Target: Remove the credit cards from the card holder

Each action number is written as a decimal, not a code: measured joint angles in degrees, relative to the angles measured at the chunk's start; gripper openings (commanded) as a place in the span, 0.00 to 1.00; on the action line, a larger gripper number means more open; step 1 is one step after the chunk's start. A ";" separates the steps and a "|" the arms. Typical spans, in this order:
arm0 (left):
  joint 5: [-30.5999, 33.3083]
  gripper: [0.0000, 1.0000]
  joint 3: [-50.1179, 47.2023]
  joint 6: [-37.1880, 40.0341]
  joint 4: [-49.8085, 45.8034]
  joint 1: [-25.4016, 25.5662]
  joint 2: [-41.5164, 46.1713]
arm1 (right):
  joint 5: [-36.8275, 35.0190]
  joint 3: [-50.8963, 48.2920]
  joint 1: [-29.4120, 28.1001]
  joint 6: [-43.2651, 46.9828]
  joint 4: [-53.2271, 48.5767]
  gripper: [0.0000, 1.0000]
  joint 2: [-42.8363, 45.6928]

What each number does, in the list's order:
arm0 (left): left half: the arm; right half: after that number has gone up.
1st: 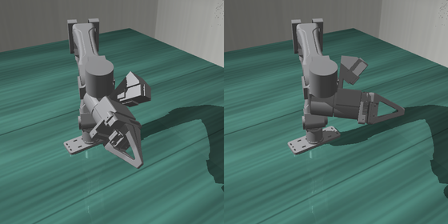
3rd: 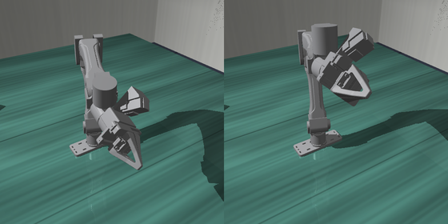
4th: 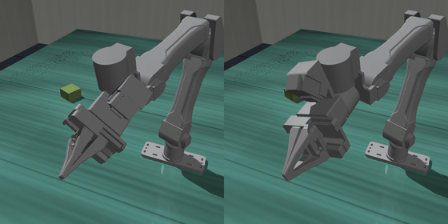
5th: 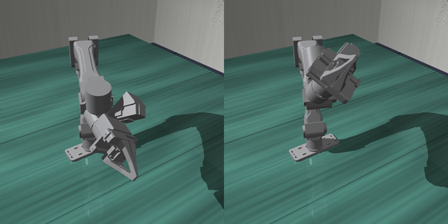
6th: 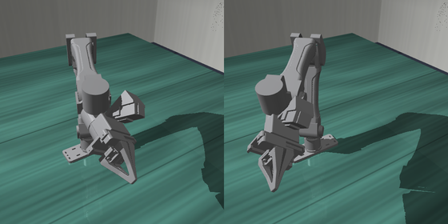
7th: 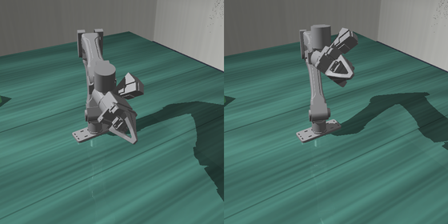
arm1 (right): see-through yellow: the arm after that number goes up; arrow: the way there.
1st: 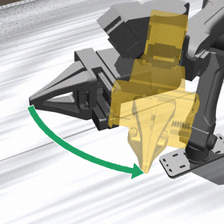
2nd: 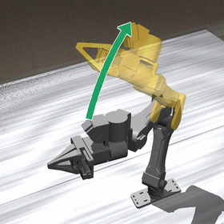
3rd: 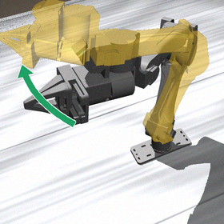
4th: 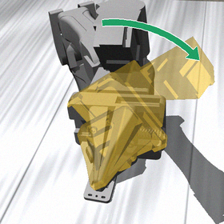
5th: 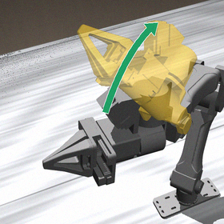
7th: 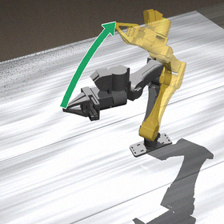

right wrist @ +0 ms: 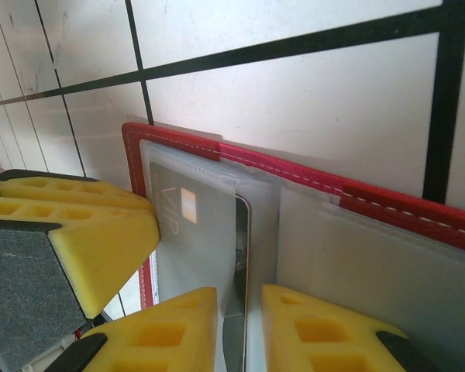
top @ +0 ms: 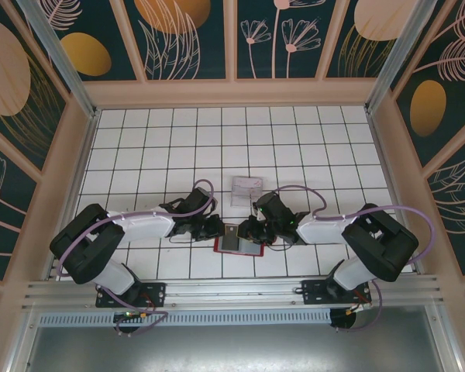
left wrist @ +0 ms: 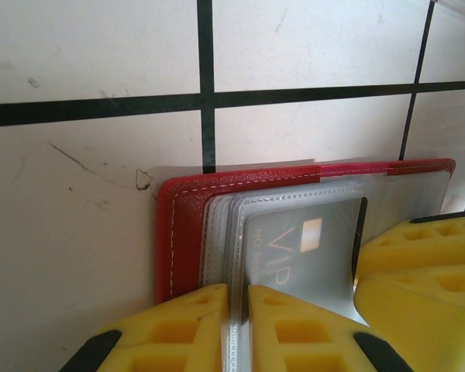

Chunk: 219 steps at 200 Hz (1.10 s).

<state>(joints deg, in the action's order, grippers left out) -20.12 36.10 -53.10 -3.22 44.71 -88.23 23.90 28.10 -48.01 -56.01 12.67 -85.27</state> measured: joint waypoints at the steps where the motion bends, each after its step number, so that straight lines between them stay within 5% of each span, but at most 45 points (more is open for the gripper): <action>1: 0.00 0.17 0.00 0.00 0.02 0.00 0.00 | 0.00 0.00 0.00 0.00 0.00 0.23 0.00; 219: 0.72 0.17 -0.11 -0.20 -0.83 -0.02 0.59 | 3.69 -4.63 0.07 -6.51 12.00 0.22 -0.39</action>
<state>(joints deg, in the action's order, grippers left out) -19.40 35.99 -53.30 -4.05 44.69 -87.64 27.59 23.46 -47.94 -62.52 24.67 -85.67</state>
